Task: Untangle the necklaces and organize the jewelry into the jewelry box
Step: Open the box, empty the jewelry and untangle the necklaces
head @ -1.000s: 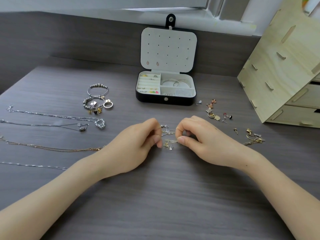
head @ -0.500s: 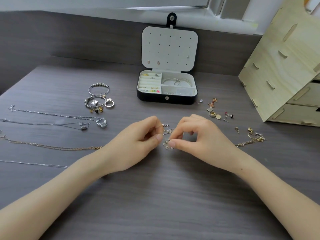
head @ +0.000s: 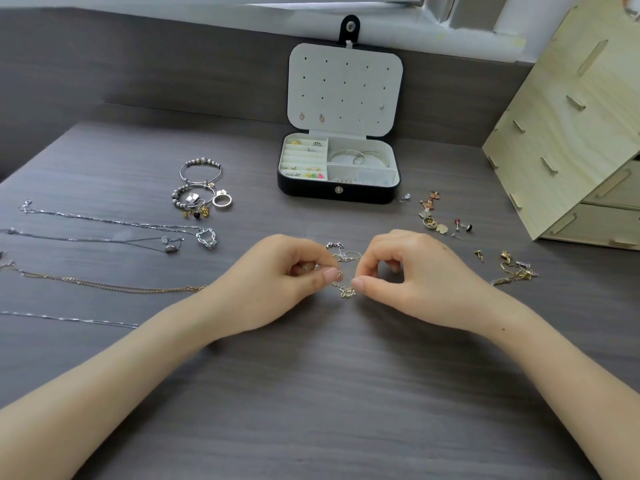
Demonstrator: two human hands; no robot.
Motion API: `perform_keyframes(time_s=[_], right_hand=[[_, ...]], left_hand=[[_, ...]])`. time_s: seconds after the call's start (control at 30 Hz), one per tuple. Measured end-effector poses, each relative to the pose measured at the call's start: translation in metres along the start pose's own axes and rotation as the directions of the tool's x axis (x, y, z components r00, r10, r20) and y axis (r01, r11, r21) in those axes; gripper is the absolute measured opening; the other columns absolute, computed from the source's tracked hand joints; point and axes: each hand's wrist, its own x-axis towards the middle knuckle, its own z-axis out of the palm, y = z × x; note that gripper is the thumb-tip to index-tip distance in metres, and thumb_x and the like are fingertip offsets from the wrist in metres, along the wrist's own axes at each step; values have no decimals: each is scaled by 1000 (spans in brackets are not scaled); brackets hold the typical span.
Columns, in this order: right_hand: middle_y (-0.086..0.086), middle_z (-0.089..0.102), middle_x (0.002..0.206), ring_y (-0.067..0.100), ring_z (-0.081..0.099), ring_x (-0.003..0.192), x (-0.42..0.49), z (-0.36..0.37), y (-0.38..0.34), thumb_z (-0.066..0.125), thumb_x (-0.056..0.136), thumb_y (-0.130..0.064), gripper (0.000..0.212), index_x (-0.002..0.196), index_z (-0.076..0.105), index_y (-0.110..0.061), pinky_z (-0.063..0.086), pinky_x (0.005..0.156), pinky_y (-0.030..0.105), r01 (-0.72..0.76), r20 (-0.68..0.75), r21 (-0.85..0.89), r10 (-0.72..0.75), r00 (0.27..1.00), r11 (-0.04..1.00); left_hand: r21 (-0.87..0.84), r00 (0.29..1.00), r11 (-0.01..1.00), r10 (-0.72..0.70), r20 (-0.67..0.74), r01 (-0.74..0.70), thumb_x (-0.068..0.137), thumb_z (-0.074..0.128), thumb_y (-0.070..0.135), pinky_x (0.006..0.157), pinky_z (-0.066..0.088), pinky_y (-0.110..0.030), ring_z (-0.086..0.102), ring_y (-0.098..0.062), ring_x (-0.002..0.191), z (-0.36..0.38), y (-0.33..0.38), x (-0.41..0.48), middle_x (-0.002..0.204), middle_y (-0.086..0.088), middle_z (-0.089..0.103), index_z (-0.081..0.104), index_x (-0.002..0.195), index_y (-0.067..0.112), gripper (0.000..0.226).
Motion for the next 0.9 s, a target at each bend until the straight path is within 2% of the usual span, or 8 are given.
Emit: perform_keyframes(time_s=[0.1,0.2,0.3,0.43,0.5,0.6,0.77,0.9], right_hand=[[-21,54,68,-2,45,77,-1,-3,-2,67,80,-28,17,68,57,-35,29,67,14,8,44,-29,-6,999,1000],[-23,53,68,2,45,78,-1,-6,0,65,79,-25,20,67,53,-34,32,70,18,-1,61,-48,4,998,999],[-26,54,72,6,45,79,-1,-10,3,63,76,-26,17,66,52,-33,35,70,22,8,64,-36,-6,998,999],[-20,56,75,7,46,84,-3,-16,5,59,72,-25,12,66,53,-34,40,75,25,19,132,1,-19,991,1000],[-18,57,76,6,46,85,-2,-16,5,58,71,-27,10,66,53,-34,40,76,25,25,157,-23,-21,987,999],[-16,56,78,5,45,86,-2,-17,7,65,76,-19,22,66,51,-33,38,77,23,28,168,-88,-13,986,996],[-17,53,73,6,43,82,-2,-20,11,64,75,-15,18,68,54,-28,33,71,14,10,114,-162,9,993,987],[-15,53,73,6,44,83,-3,-25,12,65,75,-13,16,68,56,-25,33,71,17,-9,121,-150,28,992,989]], left_hand=[[-77,1000,997,-24,20,25,79,55,37,61,39,-36,42,-14,64,-1,1,1,70,-20,57,70,80,24,20],[-217,999,975,-50,15,52,78,56,34,57,28,-26,35,-14,61,-3,3,0,59,-5,45,71,77,21,20],[-278,997,957,-75,22,78,78,56,34,58,22,-26,32,-18,63,-5,5,0,62,-7,41,71,76,21,20],[-368,996,925,-80,49,93,76,57,25,55,29,-12,37,-5,57,-8,8,-2,54,10,45,70,67,18,18],[-396,994,913,-65,88,95,74,59,22,60,34,-9,45,-4,62,-11,8,-2,58,11,54,71,65,19,15],[-389,983,916,-24,182,95,63,67,28,72,37,-13,52,-8,75,-19,6,-3,67,8,64,73,63,21,9],[-383,960,922,52,275,59,58,61,28,61,34,-11,43,-4,63,-29,4,-5,61,10,48,70,57,10,20],[-293,910,955,72,408,55,59,62,28,61,29,-23,38,-12,69,-33,6,-6,70,7,42,70,56,19,13]])
